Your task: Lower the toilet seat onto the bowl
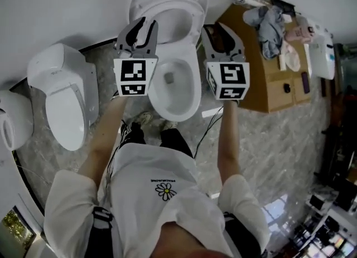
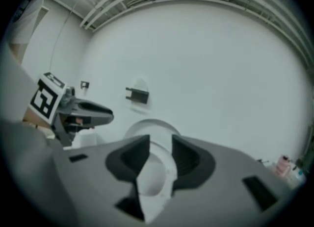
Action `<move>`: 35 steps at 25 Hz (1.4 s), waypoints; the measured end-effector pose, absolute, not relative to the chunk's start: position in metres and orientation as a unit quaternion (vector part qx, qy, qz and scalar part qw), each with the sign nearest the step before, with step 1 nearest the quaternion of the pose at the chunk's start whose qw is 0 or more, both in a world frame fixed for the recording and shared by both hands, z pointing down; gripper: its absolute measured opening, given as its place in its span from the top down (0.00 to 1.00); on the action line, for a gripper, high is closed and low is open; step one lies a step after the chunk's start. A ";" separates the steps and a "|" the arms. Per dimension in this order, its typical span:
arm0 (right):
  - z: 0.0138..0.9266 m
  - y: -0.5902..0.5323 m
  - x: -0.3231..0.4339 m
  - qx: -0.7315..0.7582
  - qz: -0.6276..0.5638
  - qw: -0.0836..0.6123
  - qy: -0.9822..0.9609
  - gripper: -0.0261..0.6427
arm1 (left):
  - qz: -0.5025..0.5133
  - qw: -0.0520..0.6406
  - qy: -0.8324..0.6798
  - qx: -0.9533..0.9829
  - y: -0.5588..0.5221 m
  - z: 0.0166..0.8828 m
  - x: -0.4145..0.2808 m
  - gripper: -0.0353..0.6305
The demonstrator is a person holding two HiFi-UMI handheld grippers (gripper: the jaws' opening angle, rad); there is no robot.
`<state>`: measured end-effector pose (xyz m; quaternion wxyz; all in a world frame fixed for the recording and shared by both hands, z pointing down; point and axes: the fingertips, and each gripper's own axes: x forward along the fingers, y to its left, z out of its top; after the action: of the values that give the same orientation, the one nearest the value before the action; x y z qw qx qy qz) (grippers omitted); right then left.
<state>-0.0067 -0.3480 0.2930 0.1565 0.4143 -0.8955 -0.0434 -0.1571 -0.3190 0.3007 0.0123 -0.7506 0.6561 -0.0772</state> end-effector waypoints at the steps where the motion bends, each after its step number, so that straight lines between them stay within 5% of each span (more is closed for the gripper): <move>1: 0.301 -0.361 -0.013 0.407 -0.044 0.165 -0.897 0.75 | -0.080 0.004 0.663 -0.744 -0.326 0.308 -0.164 0.79; 11: 0.374 -0.471 -0.061 0.380 -0.078 0.252 -0.886 0.75 | -0.145 -0.034 0.689 -0.709 -0.400 0.384 -0.209 0.69; 24: 0.440 -0.517 -0.075 0.364 -0.102 0.320 -0.869 0.75 | -0.209 -0.063 0.680 -0.700 -0.434 0.450 -0.225 0.69; 29: 0.443 -0.524 -0.076 0.377 -0.106 0.324 -0.861 0.82 | -0.204 -0.058 0.698 -0.684 -0.441 0.455 -0.231 0.79; 35: 0.442 -0.526 -0.074 0.388 -0.100 0.334 -0.853 0.83 | -0.192 -0.062 0.690 -0.695 -0.441 0.455 -0.233 0.80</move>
<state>-0.0737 -0.5258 0.4424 0.3342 0.3878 -0.8532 -0.0999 -0.2327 -0.4411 0.4555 -0.0620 -0.6954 0.6898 -0.1917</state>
